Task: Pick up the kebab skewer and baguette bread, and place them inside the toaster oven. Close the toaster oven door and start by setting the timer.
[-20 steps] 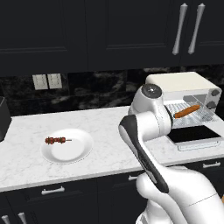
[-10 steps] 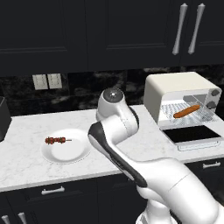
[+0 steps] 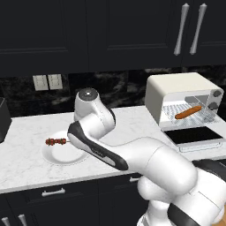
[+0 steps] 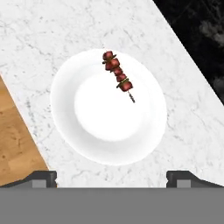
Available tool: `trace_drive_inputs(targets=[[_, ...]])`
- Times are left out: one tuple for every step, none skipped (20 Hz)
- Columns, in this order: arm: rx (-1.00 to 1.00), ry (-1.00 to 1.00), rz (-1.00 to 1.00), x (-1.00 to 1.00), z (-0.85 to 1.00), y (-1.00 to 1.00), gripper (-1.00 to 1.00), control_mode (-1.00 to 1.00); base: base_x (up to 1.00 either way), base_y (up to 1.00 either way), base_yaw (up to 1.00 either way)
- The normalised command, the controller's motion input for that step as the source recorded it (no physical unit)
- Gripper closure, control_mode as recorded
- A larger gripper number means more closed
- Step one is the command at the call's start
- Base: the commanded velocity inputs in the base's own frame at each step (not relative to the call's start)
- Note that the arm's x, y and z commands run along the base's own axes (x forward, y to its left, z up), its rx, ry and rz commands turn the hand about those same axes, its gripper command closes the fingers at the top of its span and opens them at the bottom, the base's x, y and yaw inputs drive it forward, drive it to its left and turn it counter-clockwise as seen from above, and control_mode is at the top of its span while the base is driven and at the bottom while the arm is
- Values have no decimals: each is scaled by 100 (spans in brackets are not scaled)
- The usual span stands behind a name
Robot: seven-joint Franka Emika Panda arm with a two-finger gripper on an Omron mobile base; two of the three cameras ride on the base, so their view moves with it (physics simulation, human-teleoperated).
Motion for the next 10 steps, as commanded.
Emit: trace_drive_inputs(targets=[[7, 25, 1, 16, -32, 29, -100, -100, 0, 0, 0], [8, 22, 1, 11, -37, 31, -100, -100, 0, 0, 0], [6, 19, 1, 6, -35, 26, -100, -100, 0, 0, 0], [6, 18, 1, 13, -39, 19, -100, -100, 0, 0, 0], [3, 17, 2, 15, -43, 9, -100, -100, 0, 0, 0], [0, 13, 3, 20, -51, 6, -100, -100, 0, 0, 0], [0, 7, 5, 24, -46, 4, -100, -100, 0, 0, 0], [0, 6, 4, 21, -45, 10, -100, -100, 0, 0, 0], [0, 5, 4, 26, -46, 6, -100, -100, 0, 0, 0], [0, 2, 3, 34, -59, 12, -100, -100, 0, 0, 0]])
